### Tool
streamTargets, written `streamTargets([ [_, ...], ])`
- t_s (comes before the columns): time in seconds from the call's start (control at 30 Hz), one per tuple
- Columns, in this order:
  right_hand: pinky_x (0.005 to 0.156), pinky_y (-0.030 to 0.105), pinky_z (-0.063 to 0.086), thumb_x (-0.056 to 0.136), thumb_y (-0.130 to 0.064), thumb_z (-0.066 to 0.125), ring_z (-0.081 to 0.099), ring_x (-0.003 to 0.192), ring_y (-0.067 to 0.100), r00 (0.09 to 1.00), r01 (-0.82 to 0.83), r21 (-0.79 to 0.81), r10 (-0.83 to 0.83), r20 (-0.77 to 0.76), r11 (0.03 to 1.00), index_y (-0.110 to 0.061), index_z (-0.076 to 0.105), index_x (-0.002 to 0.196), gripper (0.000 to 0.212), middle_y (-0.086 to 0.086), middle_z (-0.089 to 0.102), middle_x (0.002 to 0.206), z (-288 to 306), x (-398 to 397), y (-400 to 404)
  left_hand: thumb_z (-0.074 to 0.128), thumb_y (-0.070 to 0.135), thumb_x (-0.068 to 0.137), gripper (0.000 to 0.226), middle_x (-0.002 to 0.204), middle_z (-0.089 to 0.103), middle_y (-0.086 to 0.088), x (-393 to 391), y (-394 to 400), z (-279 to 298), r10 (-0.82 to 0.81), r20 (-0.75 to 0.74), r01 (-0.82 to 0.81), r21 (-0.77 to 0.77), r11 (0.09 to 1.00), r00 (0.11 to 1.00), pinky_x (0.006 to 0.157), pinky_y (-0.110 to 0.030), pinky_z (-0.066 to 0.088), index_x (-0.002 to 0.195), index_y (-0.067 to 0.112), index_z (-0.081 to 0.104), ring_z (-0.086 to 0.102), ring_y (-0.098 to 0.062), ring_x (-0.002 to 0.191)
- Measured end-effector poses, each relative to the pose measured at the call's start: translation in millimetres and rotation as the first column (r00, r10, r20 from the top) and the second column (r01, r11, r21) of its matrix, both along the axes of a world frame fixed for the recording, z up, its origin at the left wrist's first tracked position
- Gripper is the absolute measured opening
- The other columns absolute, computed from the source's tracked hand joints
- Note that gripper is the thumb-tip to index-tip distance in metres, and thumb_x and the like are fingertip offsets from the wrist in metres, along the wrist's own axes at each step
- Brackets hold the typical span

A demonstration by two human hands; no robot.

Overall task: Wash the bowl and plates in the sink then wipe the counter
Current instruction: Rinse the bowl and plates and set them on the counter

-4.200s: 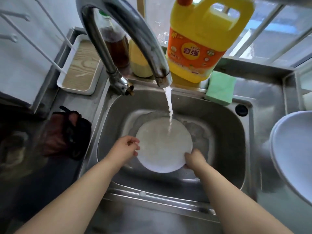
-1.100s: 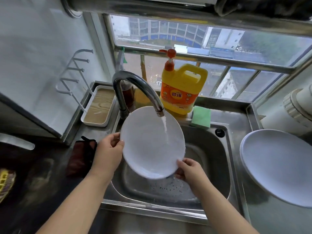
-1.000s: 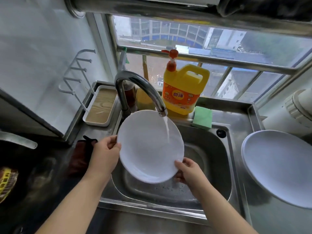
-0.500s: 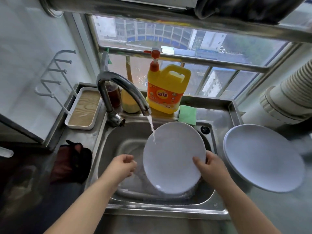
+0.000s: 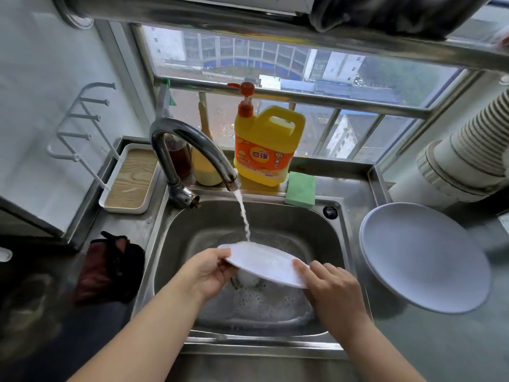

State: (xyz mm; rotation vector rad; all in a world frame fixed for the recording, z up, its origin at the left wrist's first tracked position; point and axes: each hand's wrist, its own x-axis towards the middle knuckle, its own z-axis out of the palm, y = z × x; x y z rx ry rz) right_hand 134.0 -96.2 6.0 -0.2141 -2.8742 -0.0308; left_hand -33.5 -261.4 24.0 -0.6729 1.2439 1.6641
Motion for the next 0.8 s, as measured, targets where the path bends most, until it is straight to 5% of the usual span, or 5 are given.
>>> streamTargets([
  [0.17,0.094,0.03,0.045,0.083,-0.016,0.068,0.053,0.107,0.015,0.893,0.429,-0.41,-0.31,0.327,0.805,-0.023,0.04,0.142,0.065,-0.004,0.055,0.123,-14.6,-6.3,0.1,0.04,-0.004,0.097,0.017,0.085,0.064,-0.019,-1.9,-16.8,-5.6,0.029,-0.059,-0.031,-0.031,0.999,0.998,0.045,-0.026,0.056,0.091,-0.007,0.056,0.062,-0.025,0.076],
  [0.3,0.079,0.022,0.047,0.098,-0.012,0.045,0.06,0.099,0.014,0.738,0.653,-0.73,-0.385,0.554,0.201,-0.017,0.038,0.143,0.046,0.002,0.056,0.128,-17.6,-17.7,-1.4,0.043,0.0,0.097,0.017,0.083,0.069,-0.015,-12.6,-27.2,-3.8,0.01,-0.175,-0.011,-0.005,1.0,0.984,0.05,-0.025,0.057,0.097,-0.003,0.059,0.067,-0.023,0.073],
  [0.4,0.078,0.031,0.053,0.103,-0.019,0.036,0.065,0.091,0.021,0.662,0.585,-0.742,-0.337,0.67,-0.326,-0.006,0.051,0.127,0.031,0.011,0.066,0.107,-22.9,-32.3,-9.8,0.045,0.0,0.096,0.016,0.084,0.071,-0.014,-14.8,-26.7,-0.4,-0.039,-0.253,0.043,0.008,0.999,0.967,0.053,-0.026,0.057,0.099,0.0,0.061,0.069,-0.022,0.073],
  [0.47,0.081,0.037,0.052,0.103,-0.018,0.035,0.065,0.09,0.025,0.644,0.486,-0.691,-0.315,0.697,-0.535,-0.004,0.058,0.11,0.029,0.014,0.068,0.098,-21.4,-37.6,-14.1,0.046,0.001,0.096,0.016,0.087,0.071,-0.014,-13.1,-22.3,1.9,-0.07,-0.291,0.079,0.018,0.997,0.954,0.058,-0.029,0.059,0.102,0.001,0.061,0.069,-0.023,0.076],
  [0.8,0.065,0.037,0.051,0.104,-0.02,0.029,0.065,0.089,0.03,0.555,0.375,-0.571,-0.316,0.77,-0.73,-0.001,0.048,0.131,0.037,0.019,0.066,0.104,-35.8,-27.7,-5.7,0.05,0.006,0.095,0.019,0.104,0.071,-0.011,-5.3,3.5,4.3,-0.185,-0.397,0.22,0.043,0.975,0.899,0.081,-0.039,0.055,0.11,0.009,0.062,0.067,-0.027,0.097],
])
